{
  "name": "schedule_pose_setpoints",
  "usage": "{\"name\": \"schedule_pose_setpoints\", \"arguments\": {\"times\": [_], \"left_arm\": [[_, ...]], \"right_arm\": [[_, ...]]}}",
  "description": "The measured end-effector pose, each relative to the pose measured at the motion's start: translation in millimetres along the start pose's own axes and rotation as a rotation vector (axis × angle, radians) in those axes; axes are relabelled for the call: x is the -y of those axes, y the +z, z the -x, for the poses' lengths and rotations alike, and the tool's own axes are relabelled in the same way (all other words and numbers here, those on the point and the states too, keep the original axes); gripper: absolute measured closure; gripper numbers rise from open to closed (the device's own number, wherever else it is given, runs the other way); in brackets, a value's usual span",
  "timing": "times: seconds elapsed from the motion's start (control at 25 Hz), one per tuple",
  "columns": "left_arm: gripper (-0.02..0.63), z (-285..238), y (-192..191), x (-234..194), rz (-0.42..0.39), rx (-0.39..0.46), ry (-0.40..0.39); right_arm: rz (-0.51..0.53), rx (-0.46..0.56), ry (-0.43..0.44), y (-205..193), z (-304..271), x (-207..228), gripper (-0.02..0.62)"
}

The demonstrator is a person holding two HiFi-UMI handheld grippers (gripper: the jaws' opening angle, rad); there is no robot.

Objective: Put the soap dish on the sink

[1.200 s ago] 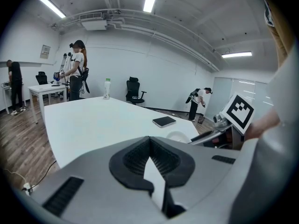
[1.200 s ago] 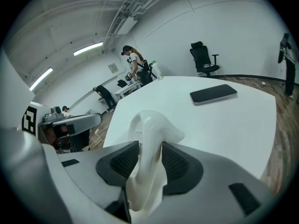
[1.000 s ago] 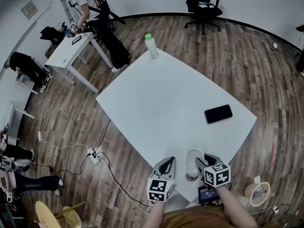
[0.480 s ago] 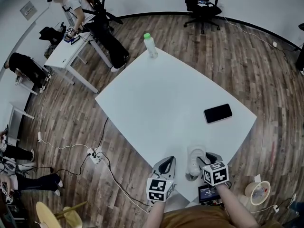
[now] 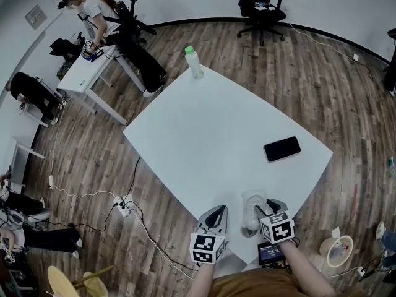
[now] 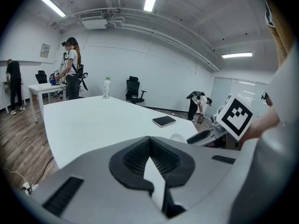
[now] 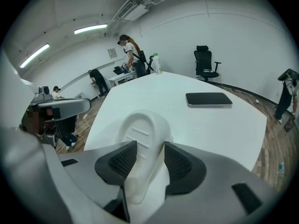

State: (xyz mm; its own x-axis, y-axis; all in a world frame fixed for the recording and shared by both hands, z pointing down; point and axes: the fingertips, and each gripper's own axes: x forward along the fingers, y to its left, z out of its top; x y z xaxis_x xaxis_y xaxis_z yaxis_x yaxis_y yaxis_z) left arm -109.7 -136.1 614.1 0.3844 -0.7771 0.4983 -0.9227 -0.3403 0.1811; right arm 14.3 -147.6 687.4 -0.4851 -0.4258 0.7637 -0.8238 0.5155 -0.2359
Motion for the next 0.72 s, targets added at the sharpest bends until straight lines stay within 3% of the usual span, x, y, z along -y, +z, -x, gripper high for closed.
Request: {"name": "schedule_pose_setpoints", "arguments": {"times": [0.72], "left_arm": [[0.600, 5.2, 7.0, 0.8, -0.008, 0.024, 0.001]], "right_arm": [[-0.025, 0.102, -0.048, 9.5, 23.8, 7.7, 0.444]]}}
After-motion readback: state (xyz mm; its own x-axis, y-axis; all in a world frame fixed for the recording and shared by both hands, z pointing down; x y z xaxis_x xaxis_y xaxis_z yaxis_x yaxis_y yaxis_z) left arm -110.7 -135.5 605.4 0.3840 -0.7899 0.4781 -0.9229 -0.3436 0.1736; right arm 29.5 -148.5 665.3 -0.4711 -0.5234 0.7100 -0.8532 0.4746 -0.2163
